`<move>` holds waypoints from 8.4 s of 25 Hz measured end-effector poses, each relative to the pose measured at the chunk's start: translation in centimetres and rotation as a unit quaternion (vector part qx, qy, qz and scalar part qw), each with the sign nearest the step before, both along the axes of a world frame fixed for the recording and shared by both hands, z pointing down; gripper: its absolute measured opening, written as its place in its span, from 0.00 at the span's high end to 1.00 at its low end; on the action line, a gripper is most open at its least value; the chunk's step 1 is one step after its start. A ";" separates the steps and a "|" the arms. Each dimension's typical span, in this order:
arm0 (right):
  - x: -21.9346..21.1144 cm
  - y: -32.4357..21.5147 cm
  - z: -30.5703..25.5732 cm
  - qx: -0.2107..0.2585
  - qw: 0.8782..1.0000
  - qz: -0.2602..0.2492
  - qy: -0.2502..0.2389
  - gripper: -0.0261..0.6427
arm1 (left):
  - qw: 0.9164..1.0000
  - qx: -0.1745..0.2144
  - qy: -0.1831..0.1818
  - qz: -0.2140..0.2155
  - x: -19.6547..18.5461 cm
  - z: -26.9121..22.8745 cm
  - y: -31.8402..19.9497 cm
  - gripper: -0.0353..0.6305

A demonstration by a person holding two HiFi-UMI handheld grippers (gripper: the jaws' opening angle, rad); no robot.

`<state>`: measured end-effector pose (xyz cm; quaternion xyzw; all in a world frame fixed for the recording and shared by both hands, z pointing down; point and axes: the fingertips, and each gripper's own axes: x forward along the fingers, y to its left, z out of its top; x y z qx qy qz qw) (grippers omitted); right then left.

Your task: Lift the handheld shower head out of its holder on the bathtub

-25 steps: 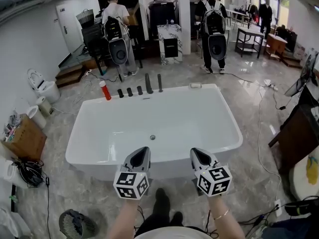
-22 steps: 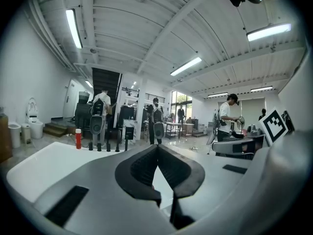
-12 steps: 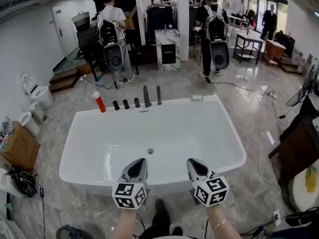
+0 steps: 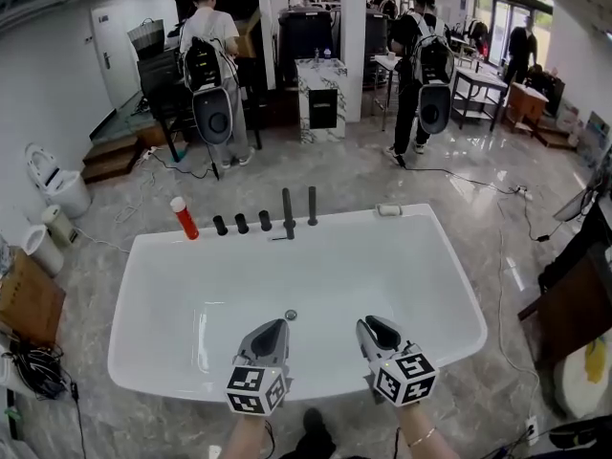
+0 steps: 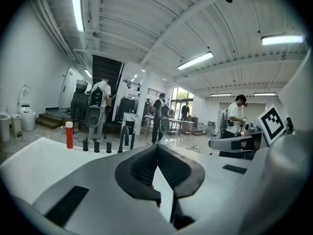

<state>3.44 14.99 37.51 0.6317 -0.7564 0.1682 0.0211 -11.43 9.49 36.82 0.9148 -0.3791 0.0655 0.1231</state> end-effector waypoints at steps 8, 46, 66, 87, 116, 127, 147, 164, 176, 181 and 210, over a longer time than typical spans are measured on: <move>-0.6 -6.6 1.2 -0.014 1.000 0.008 0.003 0.78 | 1.000 -0.016 0.002 0.004 -1.3 1.9 -5.7 0.92; 11.4 -44.4 15.4 -0.047 0.997 -0.063 0.012 0.79 | 0.996 -0.069 -0.038 -0.042 12.1 15.1 -33.6 0.92; 15.4 -62.5 27.2 -0.036 0.994 -0.073 0.066 0.80 | 0.994 -0.086 -0.047 -0.050 16.5 25.2 -44.1 0.92; 14.9 -71.1 33.4 -0.054 0.988 -0.087 0.118 0.72 | 0.993 -0.093 -0.020 -0.076 16.5 27.9 -47.3 0.92; 13.9 -74.9 36.2 -0.073 0.989 -0.035 0.125 0.76 | 0.990 -0.102 -0.001 -0.097 14.1 28.2 -47.8 0.92; 12.5 -73.2 32.5 -0.050 0.988 -0.037 0.141 0.76 | 0.991 -0.096 0.003 -0.095 12.9 26.3 -46.9 0.92; 12.7 -64.6 16.3 0.009 0.993 -0.028 0.114 0.76 | 0.995 -0.063 0.018 -0.069 13.1 15.3 -42.5 0.92; 12.0 -55.4 3.5 0.043 0.994 -0.024 0.095 0.76 | 0.997 -0.032 0.011 -0.062 11.6 6.3 -37.7 0.92; 10.6 -49.8 -3.2 0.063 0.993 -0.027 0.093 0.76 | 0.998 -0.016 0.013 -0.052 11.5 1.4 -34.2 0.92; 9.8 -48.8 -5.0 0.063 0.992 -0.033 0.102 0.76 | 0.999 -0.010 0.014 -0.046 11.5 -0.2 -33.3 0.92; 9.3 -49.2 -4.8 0.053 0.992 -0.036 0.106 0.76 | 0.999 -0.007 0.007 -0.050 11.1 -0.8 -34.2 0.92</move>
